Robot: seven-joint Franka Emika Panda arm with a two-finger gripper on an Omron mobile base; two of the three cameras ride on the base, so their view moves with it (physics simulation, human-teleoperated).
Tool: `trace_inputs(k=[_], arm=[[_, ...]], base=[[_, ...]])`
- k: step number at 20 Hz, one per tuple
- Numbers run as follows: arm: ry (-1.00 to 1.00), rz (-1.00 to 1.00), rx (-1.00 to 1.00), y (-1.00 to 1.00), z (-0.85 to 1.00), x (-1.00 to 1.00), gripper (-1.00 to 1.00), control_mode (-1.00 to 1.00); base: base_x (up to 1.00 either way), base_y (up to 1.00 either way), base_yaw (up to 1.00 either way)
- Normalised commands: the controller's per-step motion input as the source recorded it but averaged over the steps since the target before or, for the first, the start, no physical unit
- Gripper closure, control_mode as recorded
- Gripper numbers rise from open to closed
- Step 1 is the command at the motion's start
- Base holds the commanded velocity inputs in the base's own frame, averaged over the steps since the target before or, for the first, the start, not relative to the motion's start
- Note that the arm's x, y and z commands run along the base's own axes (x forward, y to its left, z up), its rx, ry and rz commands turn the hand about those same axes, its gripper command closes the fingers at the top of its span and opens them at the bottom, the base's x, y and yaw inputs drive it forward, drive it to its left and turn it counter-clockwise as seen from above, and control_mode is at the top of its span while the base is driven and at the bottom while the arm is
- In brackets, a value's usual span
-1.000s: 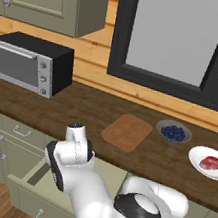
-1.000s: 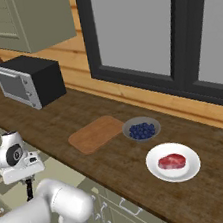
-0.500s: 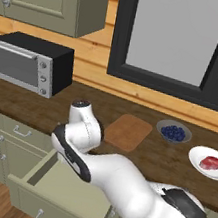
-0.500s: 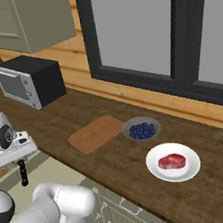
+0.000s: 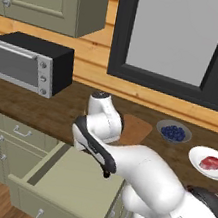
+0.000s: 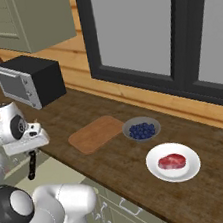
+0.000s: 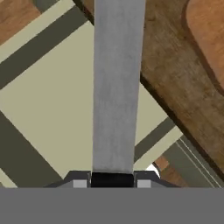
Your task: Pick up the knife from the drawer and place it on the cutting board. Then place the meat from the plate to the cutting board.
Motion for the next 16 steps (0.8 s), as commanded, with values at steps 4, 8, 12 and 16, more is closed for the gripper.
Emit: trace_inputs(k=[4, 8, 12, 16], arm=[[0.11, -0.59, 0.0, -0.71, 0.01, 0.67, 1.0, -1.0], [0.08, -0.47, 0.0, -0.59, 0.01, 0.74, 1.0, -1.0], [0.05, -0.3, 0.0, -0.38, 0.0, 0.67, 1.0, -1.0], [0.06, -0.21, 0.0, -0.31, 0.0, 0.71, 1.0, -1.0]], base=[[0.0, 0.0, 0.0], [0.0, 0.0, 0.0], [0.0, 0.0, 0.0], [0.0, 0.0, 0.0]])
